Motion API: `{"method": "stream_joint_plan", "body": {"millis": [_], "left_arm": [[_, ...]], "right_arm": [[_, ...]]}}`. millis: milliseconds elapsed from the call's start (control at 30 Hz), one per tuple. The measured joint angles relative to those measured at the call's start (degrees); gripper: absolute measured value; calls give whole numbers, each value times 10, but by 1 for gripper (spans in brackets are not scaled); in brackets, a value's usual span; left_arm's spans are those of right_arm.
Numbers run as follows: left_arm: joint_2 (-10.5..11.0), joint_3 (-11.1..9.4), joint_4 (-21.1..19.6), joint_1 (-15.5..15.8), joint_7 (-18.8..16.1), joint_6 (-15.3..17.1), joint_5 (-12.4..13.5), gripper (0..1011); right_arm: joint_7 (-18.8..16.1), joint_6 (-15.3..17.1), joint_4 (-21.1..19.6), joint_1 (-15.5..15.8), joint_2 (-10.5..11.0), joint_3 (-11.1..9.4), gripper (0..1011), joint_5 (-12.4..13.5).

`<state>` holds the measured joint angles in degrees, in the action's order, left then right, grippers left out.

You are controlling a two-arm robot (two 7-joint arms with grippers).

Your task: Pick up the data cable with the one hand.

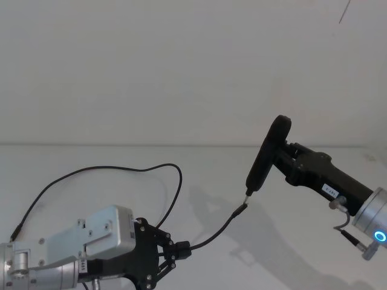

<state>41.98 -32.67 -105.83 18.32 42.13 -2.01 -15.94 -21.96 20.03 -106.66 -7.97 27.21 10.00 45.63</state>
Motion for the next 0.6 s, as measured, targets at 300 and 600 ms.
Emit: {"method": "stream_joint_plan", "body": {"millis": [300,600], "left_arm": [[0,0,0,0,0,0,0,40],[0,0,0,0,0,0,0,40]], "right_arm": [[5,-6,10,-8,-1,4,283,1],[14,-9,20,-15,-2,7,283,3]]}}
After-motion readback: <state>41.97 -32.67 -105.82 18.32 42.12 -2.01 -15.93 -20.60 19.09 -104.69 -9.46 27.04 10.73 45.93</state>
